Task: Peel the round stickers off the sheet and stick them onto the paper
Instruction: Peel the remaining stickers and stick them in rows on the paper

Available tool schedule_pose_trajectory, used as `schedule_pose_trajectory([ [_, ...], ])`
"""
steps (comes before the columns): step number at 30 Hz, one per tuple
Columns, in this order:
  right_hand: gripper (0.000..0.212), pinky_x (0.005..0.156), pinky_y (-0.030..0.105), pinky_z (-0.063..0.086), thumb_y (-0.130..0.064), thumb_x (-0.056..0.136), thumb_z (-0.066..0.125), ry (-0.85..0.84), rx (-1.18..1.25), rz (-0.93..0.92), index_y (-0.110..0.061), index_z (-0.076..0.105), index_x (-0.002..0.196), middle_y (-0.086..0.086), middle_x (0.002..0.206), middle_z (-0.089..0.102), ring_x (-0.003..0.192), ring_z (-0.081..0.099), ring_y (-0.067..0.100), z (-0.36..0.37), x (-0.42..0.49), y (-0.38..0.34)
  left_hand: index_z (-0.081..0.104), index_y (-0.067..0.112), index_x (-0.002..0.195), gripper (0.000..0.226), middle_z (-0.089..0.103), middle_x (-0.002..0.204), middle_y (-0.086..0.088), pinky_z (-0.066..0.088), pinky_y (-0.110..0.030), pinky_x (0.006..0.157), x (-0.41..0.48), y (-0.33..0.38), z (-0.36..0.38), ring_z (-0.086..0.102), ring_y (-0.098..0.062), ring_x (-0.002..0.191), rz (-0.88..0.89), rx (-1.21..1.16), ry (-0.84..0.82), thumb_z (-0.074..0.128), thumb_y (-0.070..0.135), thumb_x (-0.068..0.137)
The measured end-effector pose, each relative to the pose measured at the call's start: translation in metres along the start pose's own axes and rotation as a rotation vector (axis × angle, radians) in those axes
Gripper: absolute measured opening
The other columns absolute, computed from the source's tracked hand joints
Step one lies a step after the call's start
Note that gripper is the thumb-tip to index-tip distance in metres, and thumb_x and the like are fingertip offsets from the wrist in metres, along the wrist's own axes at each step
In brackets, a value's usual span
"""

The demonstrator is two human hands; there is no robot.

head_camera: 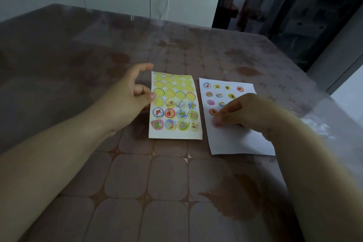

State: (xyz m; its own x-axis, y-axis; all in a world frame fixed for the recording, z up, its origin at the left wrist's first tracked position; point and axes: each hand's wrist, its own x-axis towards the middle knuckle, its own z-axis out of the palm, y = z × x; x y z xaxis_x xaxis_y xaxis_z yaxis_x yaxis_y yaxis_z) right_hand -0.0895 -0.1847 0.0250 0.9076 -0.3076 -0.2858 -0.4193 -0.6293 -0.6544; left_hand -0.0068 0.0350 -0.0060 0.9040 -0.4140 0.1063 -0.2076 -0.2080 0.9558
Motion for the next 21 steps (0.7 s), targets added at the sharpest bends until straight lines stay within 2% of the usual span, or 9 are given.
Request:
schedule_pose_trajectory([
  [4,0.008,0.059,0.018,0.032,-0.03,0.068,0.078,0.023,-0.051,-0.023,-0.025,0.075,0.074,-0.019,0.078,0.058,0.074,0.046,0.001,0.003,0.002,0.0,0.037,0.031,0.131,0.053,0.067,0.078,-0.006,0.043,-0.03,0.087,-0.001,0.001,0.001,0.063,-0.018,0.08,-0.01,0.002,-0.014,0.052,0.001,0.089],
  [8,0.013,0.057,0.019,0.034,-0.027,0.066,0.08,0.029,-0.076,-0.046,-0.026,0.073,0.077,-0.02,0.077,0.059,0.075,0.049,0.001,0.004,0.004,0.0,0.038,0.034,0.128,0.052,0.066,0.079,-0.005,0.043,-0.027,0.079,-0.003,0.002,0.003,0.063,-0.016,0.078,0.001,-0.012,-0.036,0.052,0.001,0.089],
  [12,0.046,0.051,0.024,0.035,-0.03,0.061,0.083,0.038,-0.127,0.024,-0.024,0.054,0.095,-0.01,0.081,0.046,0.069,0.046,0.009,0.002,0.008,-0.002,0.038,0.041,0.126,0.055,0.066,0.071,0.007,0.041,-0.026,0.079,-0.003,0.001,0.005,0.064,-0.01,0.075,0.028,0.01,-0.045,0.053,0.003,0.089],
  [13,0.047,0.05,0.025,0.035,-0.03,0.061,0.084,0.034,-0.136,0.033,-0.023,0.051,0.094,-0.009,0.082,0.046,0.068,0.045,0.01,0.001,0.009,-0.001,0.037,0.043,0.126,0.057,0.066,0.07,0.009,0.042,-0.026,0.081,-0.004,0.0,0.006,0.065,-0.01,0.076,0.034,0.017,-0.051,0.053,0.003,0.089],
  [16,0.027,0.051,0.023,0.034,-0.027,0.063,0.082,0.016,-0.124,-0.033,-0.023,0.059,0.077,-0.006,0.074,0.049,0.064,0.045,0.011,0.003,0.007,0.001,0.035,0.047,0.127,0.062,0.068,0.073,0.011,0.045,-0.03,0.09,-0.005,-0.001,0.007,0.067,-0.009,0.08,0.048,0.011,-0.065,0.052,0.001,0.089],
  [18,0.014,0.049,0.019,0.032,-0.023,0.067,0.079,0.035,-0.132,-0.119,-0.026,0.068,0.074,-0.006,0.069,0.05,0.059,0.043,0.009,0.005,0.003,0.001,0.034,0.05,0.126,0.064,0.07,0.077,0.009,0.045,-0.034,0.094,-0.005,0.0,0.007,0.067,-0.01,0.082,0.055,0.017,-0.064,0.052,0.001,0.089],
  [21,0.009,0.041,0.011,0.029,-0.02,0.075,0.073,0.108,-0.092,-0.305,-0.028,0.072,0.071,0.003,0.06,0.05,0.045,0.034,0.008,0.007,-0.002,-0.005,0.035,0.054,0.121,0.065,0.071,0.085,0.003,0.045,-0.04,0.099,-0.006,0.001,0.005,0.068,-0.014,0.089,0.053,0.013,-0.057,0.052,0.001,0.089],
])
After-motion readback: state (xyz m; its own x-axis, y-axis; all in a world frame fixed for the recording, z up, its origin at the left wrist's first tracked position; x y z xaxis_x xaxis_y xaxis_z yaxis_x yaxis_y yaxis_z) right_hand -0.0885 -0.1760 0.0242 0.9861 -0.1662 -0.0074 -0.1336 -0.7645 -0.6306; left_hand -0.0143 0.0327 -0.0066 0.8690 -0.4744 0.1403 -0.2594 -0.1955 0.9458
